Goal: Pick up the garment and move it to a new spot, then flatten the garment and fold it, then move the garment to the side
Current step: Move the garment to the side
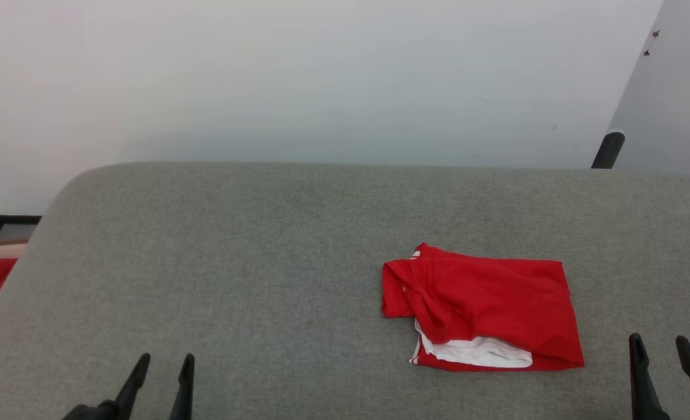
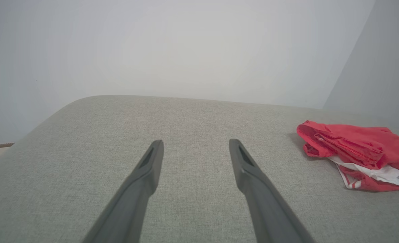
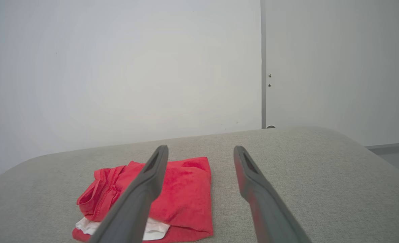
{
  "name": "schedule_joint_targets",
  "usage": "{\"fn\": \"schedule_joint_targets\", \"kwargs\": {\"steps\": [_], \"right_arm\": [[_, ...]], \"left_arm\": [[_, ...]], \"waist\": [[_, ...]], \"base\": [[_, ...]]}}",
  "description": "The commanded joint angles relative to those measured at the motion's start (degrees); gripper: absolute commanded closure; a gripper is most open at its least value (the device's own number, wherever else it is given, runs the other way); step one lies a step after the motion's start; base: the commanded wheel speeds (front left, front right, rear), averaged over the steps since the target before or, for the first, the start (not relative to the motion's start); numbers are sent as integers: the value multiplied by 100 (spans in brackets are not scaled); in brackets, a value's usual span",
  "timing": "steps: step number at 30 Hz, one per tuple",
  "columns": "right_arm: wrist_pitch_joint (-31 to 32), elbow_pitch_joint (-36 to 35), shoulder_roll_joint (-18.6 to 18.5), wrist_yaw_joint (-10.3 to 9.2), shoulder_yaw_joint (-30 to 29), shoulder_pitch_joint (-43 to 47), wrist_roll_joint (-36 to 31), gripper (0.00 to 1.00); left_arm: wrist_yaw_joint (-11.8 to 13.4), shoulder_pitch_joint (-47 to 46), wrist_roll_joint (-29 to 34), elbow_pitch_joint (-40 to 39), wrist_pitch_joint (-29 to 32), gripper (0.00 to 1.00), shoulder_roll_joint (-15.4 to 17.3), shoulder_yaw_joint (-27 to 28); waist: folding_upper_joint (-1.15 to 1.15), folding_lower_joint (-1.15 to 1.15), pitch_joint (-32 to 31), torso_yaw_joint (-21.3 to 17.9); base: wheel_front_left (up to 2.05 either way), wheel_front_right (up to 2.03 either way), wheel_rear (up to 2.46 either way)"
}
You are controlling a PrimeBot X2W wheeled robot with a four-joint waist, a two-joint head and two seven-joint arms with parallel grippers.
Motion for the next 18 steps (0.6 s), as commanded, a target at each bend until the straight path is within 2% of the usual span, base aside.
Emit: {"fn": "schedule_joint_targets", "kwargs": {"steps": [1,18], "right_arm": [[-24,-21,11,2,-8,-76,-63,0],[-24,4,-44,2,-10,-54,-448,0]], "left_arm": [[-12,-37,21,15,2,0,6,-6],[34,-122,54,94,2,0,28,-67]], "waist": [[0,0,-5,0],[0,0,81,28]], "base": [[0,0,0],[0,0,0]]}}
